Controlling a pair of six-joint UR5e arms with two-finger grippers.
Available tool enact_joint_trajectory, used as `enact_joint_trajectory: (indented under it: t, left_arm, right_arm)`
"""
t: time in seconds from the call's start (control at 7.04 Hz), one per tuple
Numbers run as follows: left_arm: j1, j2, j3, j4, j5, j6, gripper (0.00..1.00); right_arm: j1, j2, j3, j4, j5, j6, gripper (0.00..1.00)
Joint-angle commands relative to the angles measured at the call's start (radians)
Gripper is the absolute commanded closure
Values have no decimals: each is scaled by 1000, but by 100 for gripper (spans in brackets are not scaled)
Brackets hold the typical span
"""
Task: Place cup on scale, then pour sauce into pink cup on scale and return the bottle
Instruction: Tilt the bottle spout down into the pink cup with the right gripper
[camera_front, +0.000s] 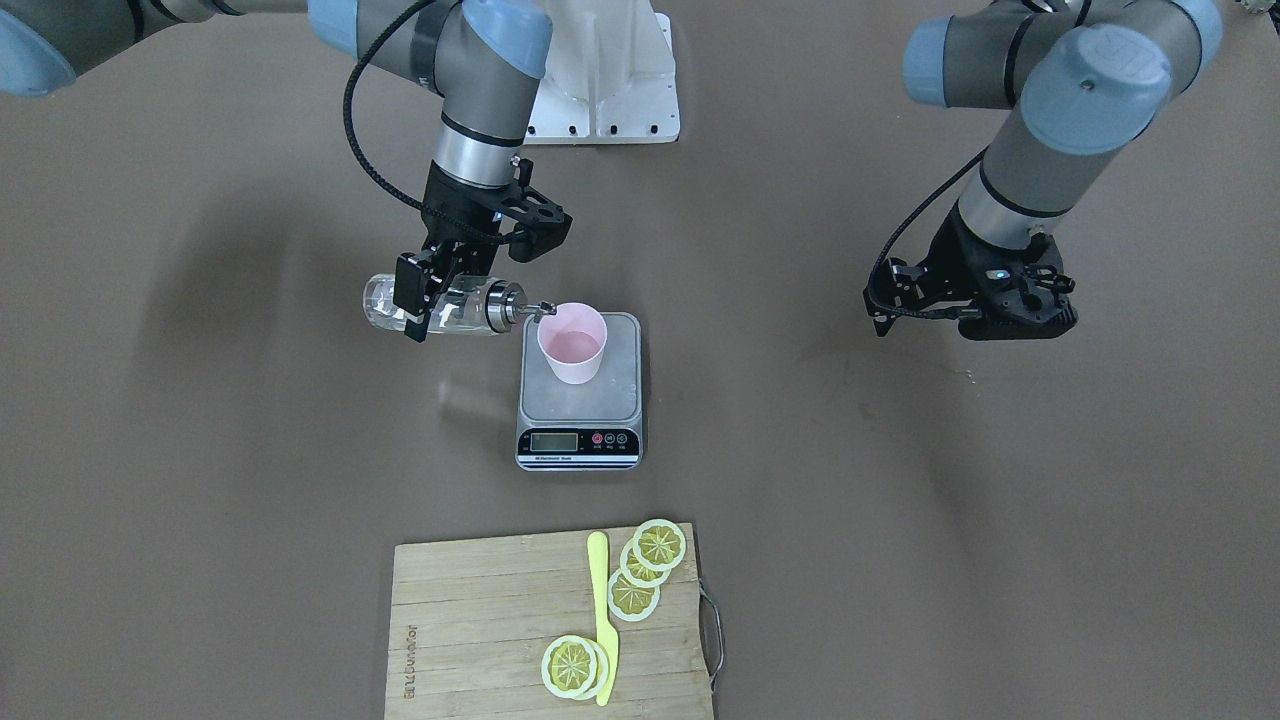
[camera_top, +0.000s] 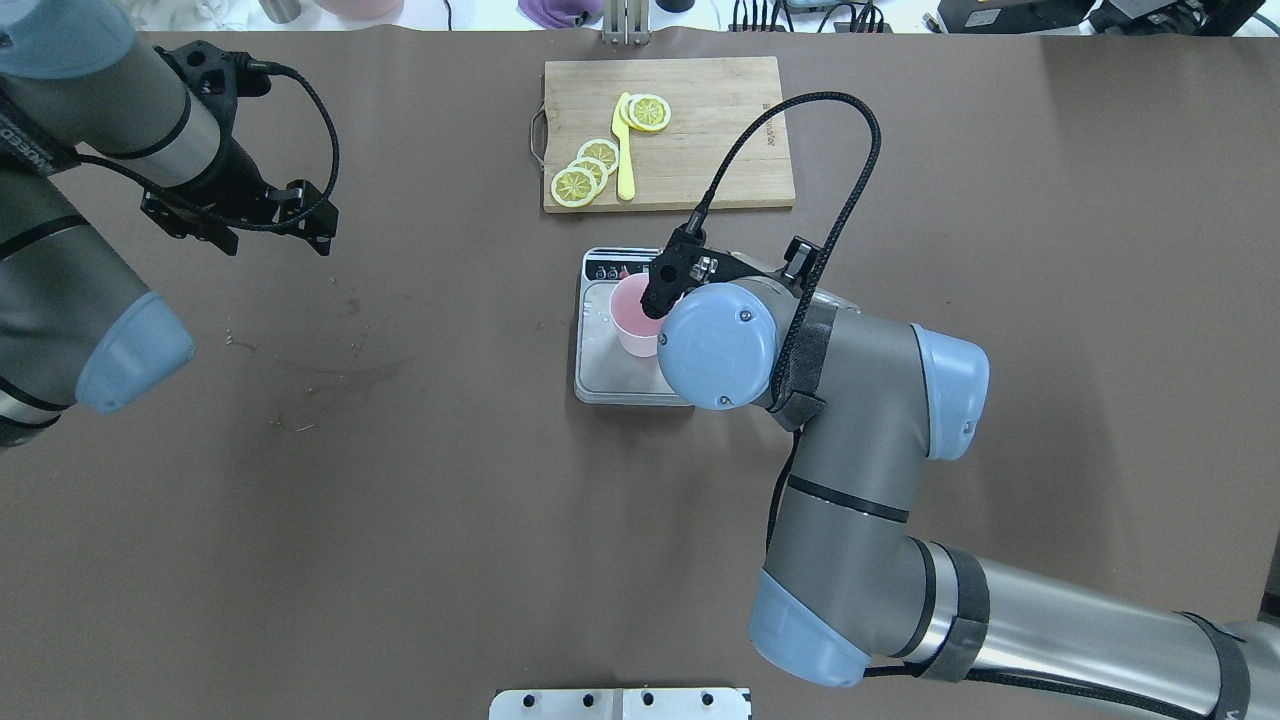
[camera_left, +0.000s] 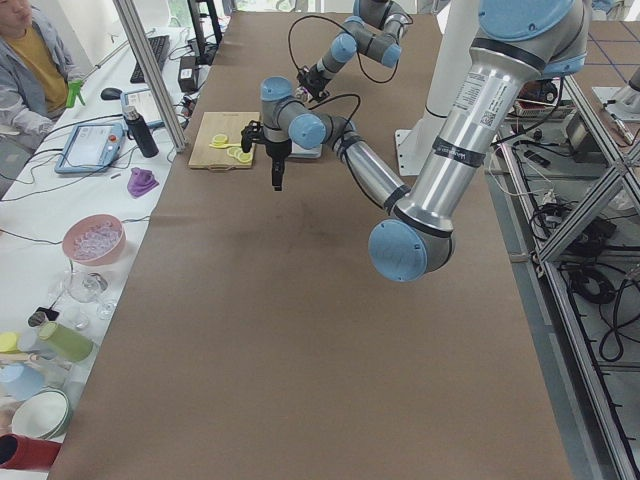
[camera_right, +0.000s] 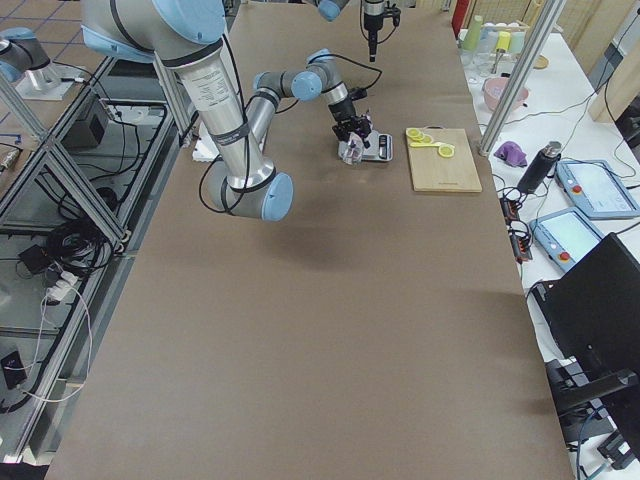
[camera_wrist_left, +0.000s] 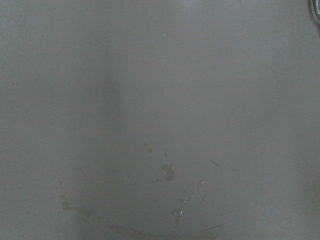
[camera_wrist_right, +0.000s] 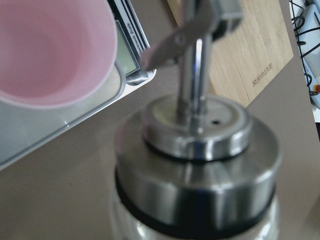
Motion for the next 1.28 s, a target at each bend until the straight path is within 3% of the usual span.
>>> enact_joint_trajectory:
  t: [0.0,0.14,0.43,0.85,1.14]
  left_arm:
    - [0,2,1,0,0,0,3]
    - [0,2,5,0,0,1,3]
    - [0,2,5,0,0,1,3]
    - [0,6,7,0,0,1,3]
    - [0,6,7,0,0,1,3]
  right_arm:
    - [-1,18,-6,-73,-4,-1,100]
    - [-1,24,-6,-105,-7,-9,100]
    - [-2,47,-17,-150,-66,-198,100]
    - [-4,107,-100,-154,-67,-204,100]
    - [-2,108,-100,-173,-70,-239,100]
